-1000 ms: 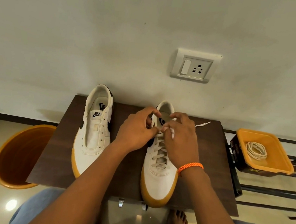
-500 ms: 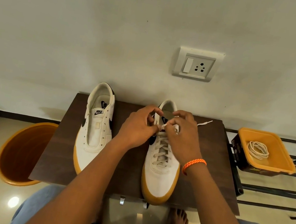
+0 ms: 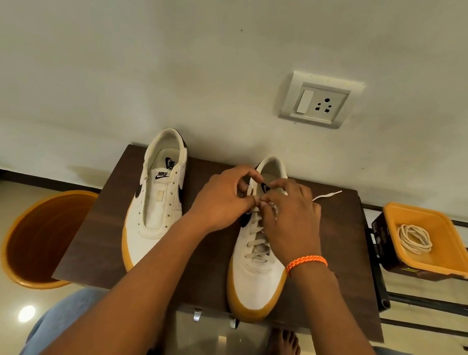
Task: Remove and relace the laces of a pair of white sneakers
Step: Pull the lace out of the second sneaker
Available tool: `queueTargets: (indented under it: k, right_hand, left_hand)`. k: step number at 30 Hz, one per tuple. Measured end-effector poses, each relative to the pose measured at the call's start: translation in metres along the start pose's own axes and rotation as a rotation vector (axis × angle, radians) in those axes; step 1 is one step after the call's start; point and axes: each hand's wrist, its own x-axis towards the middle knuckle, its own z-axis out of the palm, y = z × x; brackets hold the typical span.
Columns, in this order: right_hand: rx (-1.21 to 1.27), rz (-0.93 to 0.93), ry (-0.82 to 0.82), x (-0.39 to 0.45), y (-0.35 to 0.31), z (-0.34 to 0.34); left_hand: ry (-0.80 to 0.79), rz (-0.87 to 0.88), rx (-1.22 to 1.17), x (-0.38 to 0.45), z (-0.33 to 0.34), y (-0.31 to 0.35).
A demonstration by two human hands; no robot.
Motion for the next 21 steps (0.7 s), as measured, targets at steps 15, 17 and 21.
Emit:
queueTargets:
  k: [15, 17, 21]
  right_hand:
    - [0.006, -0.02, 0.108, 0.0, -0.003, -0.007]
    - [-0.004, -0.031, 0.066, -0.001, -0.001, 0.001]
    - [0.157, 0.037, 0.125, 0.002, 0.001, -0.005]
  left_hand:
    - [-0.01, 0.002, -0.005, 0.001, 0.001, 0.0]
    - [-0.013, 0.001, -0.011, 0.002, 0.001, -0.002]
    - [-0.02, 0.0, -0.009, 0.003, 0.001, -0.003]
